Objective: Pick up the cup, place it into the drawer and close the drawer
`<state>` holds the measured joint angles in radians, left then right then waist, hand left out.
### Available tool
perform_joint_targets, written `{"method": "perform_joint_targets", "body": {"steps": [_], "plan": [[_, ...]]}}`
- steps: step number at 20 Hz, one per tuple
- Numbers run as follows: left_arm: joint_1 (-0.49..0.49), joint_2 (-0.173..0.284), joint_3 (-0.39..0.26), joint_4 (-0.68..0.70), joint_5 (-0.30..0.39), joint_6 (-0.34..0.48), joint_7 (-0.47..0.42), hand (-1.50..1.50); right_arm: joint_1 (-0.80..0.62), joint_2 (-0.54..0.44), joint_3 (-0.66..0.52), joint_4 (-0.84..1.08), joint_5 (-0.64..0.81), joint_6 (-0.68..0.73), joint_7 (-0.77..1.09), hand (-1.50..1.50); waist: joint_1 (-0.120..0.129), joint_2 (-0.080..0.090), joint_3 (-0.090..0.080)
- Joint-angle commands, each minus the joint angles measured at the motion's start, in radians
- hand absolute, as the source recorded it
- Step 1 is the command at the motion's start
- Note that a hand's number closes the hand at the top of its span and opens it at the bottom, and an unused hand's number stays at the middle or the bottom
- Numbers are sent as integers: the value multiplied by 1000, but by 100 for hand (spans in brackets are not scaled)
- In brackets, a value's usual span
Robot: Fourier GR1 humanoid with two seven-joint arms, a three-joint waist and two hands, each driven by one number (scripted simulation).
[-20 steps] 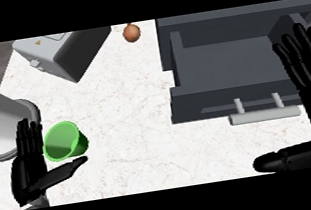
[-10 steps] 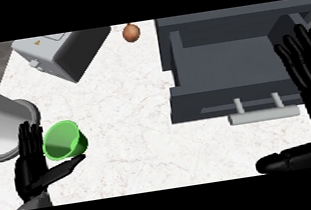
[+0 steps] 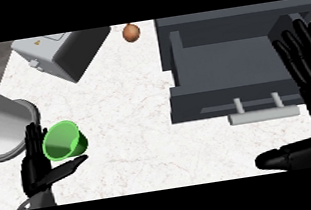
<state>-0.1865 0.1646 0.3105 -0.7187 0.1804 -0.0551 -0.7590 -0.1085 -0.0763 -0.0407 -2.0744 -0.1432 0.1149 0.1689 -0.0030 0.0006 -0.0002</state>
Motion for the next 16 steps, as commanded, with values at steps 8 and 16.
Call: {"method": "perform_joint_targets", "body": {"steps": [8, 16], "plan": [[-71, -16, -15, 158, 22, -52, -130, -150, -8, 6, 16, 11, 31, -6, -10, -150, -1, 0, 0], [-157, 11, 1, 265, 61, -85, -130, -150, -19, 6, 4, 23, 7, -2, -5, -150, -1, 0, 0]]}}
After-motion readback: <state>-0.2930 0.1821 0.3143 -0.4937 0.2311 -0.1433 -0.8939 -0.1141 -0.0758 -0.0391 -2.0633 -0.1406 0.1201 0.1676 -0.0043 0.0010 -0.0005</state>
